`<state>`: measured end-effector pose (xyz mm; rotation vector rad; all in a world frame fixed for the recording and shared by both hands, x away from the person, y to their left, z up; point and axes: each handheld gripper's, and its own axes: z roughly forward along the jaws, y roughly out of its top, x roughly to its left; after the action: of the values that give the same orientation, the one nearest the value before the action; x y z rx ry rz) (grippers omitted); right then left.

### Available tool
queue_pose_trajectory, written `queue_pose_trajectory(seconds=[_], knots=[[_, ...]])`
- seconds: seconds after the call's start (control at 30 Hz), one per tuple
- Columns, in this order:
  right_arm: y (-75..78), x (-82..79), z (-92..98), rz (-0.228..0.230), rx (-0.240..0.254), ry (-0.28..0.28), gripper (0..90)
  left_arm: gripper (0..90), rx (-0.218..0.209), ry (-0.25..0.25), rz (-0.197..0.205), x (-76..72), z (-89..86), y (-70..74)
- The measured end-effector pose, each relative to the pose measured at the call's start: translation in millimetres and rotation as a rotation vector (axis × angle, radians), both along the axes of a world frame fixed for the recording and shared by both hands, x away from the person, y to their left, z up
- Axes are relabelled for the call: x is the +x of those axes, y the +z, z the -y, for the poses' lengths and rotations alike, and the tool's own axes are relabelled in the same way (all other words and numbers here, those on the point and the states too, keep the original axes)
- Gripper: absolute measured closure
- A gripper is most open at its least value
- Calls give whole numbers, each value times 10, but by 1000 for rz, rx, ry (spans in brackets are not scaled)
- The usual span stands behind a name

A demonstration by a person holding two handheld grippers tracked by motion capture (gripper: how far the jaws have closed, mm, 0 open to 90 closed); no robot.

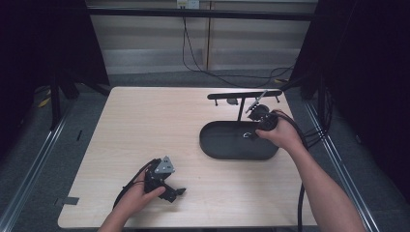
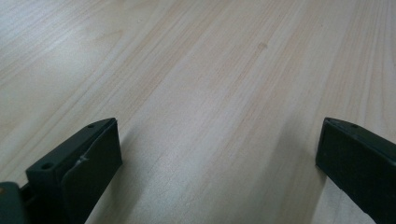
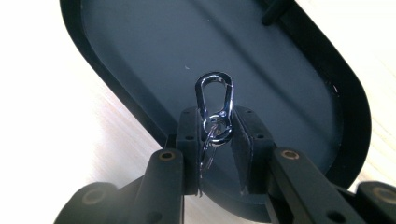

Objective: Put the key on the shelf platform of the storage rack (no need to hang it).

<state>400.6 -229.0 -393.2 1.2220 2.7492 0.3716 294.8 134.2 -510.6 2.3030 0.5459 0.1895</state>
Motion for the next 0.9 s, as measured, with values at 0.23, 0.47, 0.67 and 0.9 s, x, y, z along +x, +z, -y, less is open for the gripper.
queue_pose_trajectory(seconds=[0.23,0.47,0.67,0.9], knots=[[-63,30,1,0,2,-9,738,0,-1,0,0,0,0,-1],[-112,42,17,10,13,-24,738,0,-2,1,-3,-2,1,-1],[-170,55,34,18,16,-32,738,0,-3,3,-3,-3,2,-1],[-282,63,21,0,16,-35,738,0,0,1,-5,-3,0,0]])
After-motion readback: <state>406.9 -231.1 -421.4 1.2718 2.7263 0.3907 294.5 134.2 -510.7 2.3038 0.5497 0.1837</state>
